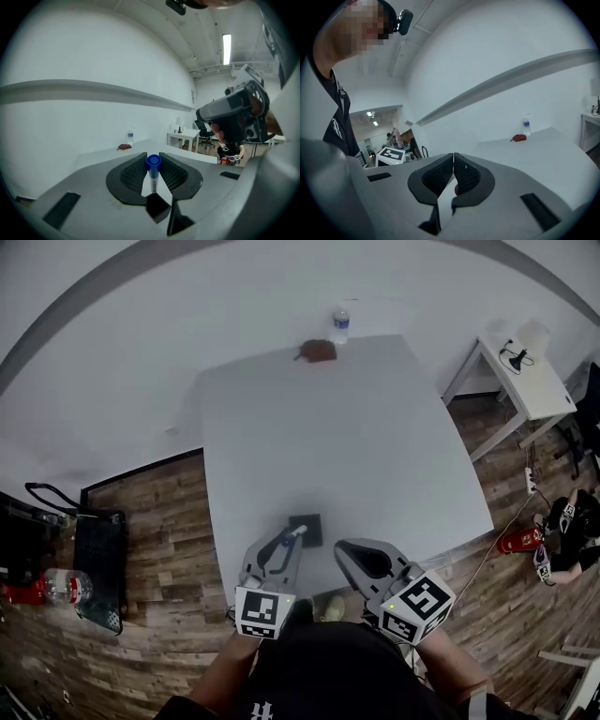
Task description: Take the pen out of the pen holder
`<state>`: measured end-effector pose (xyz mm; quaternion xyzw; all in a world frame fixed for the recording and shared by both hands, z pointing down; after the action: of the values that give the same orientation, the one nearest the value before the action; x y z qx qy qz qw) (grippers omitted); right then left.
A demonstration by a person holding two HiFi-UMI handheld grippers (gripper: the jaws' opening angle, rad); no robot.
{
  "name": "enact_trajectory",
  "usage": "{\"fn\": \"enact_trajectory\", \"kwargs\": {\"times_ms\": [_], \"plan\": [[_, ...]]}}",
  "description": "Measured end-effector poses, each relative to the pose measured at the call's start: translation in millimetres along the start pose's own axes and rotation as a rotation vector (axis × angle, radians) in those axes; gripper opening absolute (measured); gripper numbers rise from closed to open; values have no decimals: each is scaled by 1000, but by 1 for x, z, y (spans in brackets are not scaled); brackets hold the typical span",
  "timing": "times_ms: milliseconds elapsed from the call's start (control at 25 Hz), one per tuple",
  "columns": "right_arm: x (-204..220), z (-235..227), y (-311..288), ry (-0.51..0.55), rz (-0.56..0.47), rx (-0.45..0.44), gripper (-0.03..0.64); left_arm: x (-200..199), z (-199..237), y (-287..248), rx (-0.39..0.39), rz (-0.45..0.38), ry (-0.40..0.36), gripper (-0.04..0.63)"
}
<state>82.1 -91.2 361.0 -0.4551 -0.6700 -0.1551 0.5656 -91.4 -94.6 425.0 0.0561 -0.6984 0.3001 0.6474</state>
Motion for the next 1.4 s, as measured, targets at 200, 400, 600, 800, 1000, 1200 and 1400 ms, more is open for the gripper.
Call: {"fn": "enact_trajectory", "kwargs": {"times_ms": [200, 400, 600, 800, 1000, 1200, 1400], "plan": [[-3, 1, 3, 25, -10, 4, 15, -20, -5, 13, 26, -38, -1, 81], [-7, 3, 0, 53, -30, -1, 15, -47, -12, 29, 59, -89, -29, 81], [-13, 2, 2, 71, -44, 1, 15, -67, -19, 41, 80, -117, -53, 81], [-19, 1, 4, 85, -60, 12, 15, -79, -20, 48, 89, -127, -38, 81], [-22, 4, 4, 111, -55, 28, 14, -79, -17, 49, 101, -101, -33, 81], [-23, 7, 3, 110, -52, 29, 14, -87, -17, 51, 112, -121, -31, 81], [-23, 8, 0, 110, -49, 30, 14, -85, -14, 50, 110, -111, -31, 81]]}}
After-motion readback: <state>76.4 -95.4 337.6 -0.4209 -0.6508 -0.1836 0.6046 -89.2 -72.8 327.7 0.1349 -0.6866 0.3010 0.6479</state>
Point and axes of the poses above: the fingertips, and each gripper's own axes: y backward along the fingers, z to its left, x out of its underside, the point moved 8 cm from there along y, backward along the fingers, and after that the axes turned 4 degrees about z, right-handed, at the moved point
